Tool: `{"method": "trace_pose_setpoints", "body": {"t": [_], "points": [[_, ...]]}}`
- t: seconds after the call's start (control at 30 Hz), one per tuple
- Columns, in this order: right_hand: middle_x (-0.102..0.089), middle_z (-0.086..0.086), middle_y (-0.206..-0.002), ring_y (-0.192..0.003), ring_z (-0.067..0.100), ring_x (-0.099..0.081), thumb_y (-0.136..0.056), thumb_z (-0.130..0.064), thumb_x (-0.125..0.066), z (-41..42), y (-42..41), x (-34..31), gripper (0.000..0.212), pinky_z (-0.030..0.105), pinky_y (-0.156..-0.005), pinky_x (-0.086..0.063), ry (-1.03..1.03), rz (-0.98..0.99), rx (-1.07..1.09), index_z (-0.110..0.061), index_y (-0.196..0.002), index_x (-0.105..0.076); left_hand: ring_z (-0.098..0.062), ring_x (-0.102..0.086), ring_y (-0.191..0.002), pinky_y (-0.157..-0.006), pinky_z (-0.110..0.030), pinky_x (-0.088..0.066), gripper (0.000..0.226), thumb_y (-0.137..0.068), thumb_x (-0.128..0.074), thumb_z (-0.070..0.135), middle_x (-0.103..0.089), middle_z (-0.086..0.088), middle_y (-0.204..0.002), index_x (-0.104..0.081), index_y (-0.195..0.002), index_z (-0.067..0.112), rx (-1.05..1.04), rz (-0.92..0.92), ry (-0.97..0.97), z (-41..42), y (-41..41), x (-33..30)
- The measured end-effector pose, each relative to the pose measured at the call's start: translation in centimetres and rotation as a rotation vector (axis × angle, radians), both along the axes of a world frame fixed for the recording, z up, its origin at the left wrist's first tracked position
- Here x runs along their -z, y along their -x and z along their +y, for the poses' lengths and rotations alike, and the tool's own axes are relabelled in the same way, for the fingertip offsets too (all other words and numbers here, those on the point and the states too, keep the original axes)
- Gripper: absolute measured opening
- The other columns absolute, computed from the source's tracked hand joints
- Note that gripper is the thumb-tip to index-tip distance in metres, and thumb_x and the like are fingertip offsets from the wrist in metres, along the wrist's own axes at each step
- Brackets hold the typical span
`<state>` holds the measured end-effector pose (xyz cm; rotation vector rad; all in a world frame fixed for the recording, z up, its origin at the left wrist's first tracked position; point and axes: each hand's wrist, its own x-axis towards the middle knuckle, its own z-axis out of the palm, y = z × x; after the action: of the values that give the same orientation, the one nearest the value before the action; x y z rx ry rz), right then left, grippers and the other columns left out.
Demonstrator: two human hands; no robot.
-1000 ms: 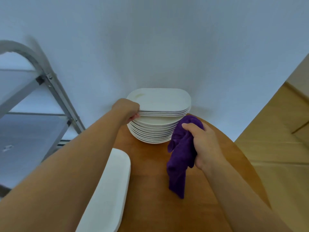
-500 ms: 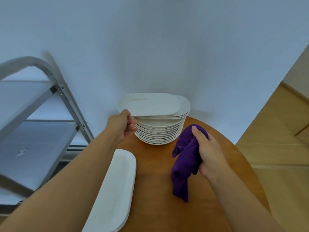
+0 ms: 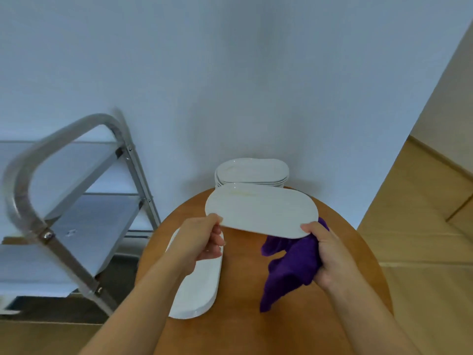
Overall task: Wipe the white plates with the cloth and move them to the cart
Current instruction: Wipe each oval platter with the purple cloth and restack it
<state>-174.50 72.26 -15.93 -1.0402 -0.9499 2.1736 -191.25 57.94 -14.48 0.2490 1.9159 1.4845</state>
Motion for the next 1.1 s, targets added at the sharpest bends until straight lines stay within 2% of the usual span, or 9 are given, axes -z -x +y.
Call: {"method": "trace_pose_setpoints", "body": {"t": [0.1, 0.2, 0.37, 0.5, 0.6, 0.7, 0.87, 0.97, 1.1], "points": [[-0.066, 0.016, -0.095, -0.083, 0.030, -0.062, -0.080, -0.007, -0.059, -1.5, -3.0, 0.3, 0.031, 0.039, -0.065, -0.051, 0.022, -0.039, -0.037, -0.010, -0.112, -0.058, -0.016, -0.066, -0.060, -0.059, -0.031, -0.058, 0.032, -0.086, -0.059, 0.048, -0.071, -0.005, -0.066, -0.063, -0.086, 0.016, -0.002, -0.014, -0.017, -2.4, -2.1, 0.5], [-0.065, 0.018, -0.096, -0.085, 0.032, -0.061, -0.071, -0.010, -0.062, -2.8, -5.7, 0.8, 0.049, 0.042, -0.066, -0.048, 0.054, -0.069, -0.099, -0.007, -0.119, -0.055, -0.028, -0.067, -0.094, -0.069, -0.040, -0.055, 0.036, -0.088, -0.051, 0.053, -0.072, -0.010, -0.099, -0.060, -0.106, 0.023, 0.015, -0.359, -0.225, -4.4, -3.8, 1.2], [-0.070, 0.016, -0.088, -0.079, 0.031, -0.064, -0.060, -0.015, -0.069, -4.8, -8.3, 0.5, 0.056, 0.038, -0.060, -0.051, -0.016, -0.170, -0.162, -0.007, -0.114, -0.059, -0.034, -0.068, -0.097, -0.067, -0.045, -0.057, 0.035, -0.095, -0.047, 0.037, -0.069, -0.014, -0.111, -0.056, -0.123, 0.019, -0.063, -0.763, -0.502, -5.6, -7.0, 2.1], [-0.072, 0.005, -0.092, -0.085, 0.026, -0.067, -0.084, -0.033, -0.068, -4.9, -9.3, 0.3, 0.027, 0.039, -0.069, -0.056, -0.340, -0.310, 0.135, -0.024, -0.109, -0.063, -0.032, -0.071, -0.084, -0.058, -0.045, -0.057, 0.029, -0.095, -0.047, 0.038, -0.073, -0.012, -0.098, -0.061, -0.113, 0.020, -0.159, -0.678, -0.531, -6.3, -9.0, 2.9], [-0.071, -0.005, -0.083, -0.071, 0.014, -0.070, -0.086, -0.042, -0.062, -5.6, -10.1, -2.1, 0.001, 0.028, -0.054, -0.055, -0.611, -0.207, 0.390, -0.042, -0.086, -0.063, -0.032, -0.071, -0.088, -0.066, -0.047, -0.058, 0.032, -0.094, -0.044, 0.046, -0.073, -0.010, -0.101, -0.062, -0.110, 0.025, -0.177, -0.618, -0.536, -6.5, -9.9, 3.4], [-0.067, -0.011, -0.083, -0.080, 0.016, -0.066, -0.084, -0.056, -0.049, -5.7, -9.7, -3.6, 0.021, 0.037, -0.068, -0.053, -0.843, -0.309, 0.228, -0.044, -0.098, -0.059, -0.030, -0.072, -0.084, -0.065, -0.044, -0.058, 0.033, -0.094, -0.041, 0.050, -0.075, -0.008, -0.094, -0.064, -0.103, 0.027, -0.185, -0.565, -0.514, -6.3, -10.8, 3.3], [-0.023, 0.016, -0.152, -0.138, 0.035, -0.024, -0.097, -0.041, -0.008, -5.7, -5.0, -1.1, 0.059, 0.050, -0.112, -0.020, -1.199, -1.098, -0.395, -0.011, -0.147, -0.020, -0.023, -0.072, -0.068, -0.054, -0.039, -0.057, 0.025, -0.095, -0.040, 0.047, -0.075, -0.002, -0.076, -0.060, -0.095, 0.032, -0.159, -0.485, -0.517, -5.1, -12.8, 2.6], [-0.009, 0.014, -0.158, -0.145, 0.030, -0.010, -0.100, -0.049, -0.014, -6.0, -3.8, 0.4, 0.065, 0.045, -0.117, -0.007, -1.170, -1.093, -0.461, -0.013, -0.152, -0.002, -0.020, -0.072, -0.065, -0.052, -0.036, -0.056, 0.023, -0.095, -0.038, 0.048, -0.074, 0.002, -0.072, -0.057, -0.095, 0.034, -0.175, -0.424, -0.511, -5.0, -13.2, 2.8], [-0.017, 0.014, -0.156, -0.140, 0.028, -0.025, -0.100, -0.044, -0.027, -7.2, -2.3, 1.0, 0.063, 0.038, -0.113, -0.027, -1.173, -0.897, -0.390, -0.013, -0.152, -0.007, -0.020, -0.072, -0.066, -0.051, -0.034, -0.056, 0.031, -0.093, -0.033, 0.054, -0.074, 0.002, -0.074, -0.056, -0.095, 0.034, -0.172, -0.415, -0.515, -5.3, -12.6, 3.3]]}}
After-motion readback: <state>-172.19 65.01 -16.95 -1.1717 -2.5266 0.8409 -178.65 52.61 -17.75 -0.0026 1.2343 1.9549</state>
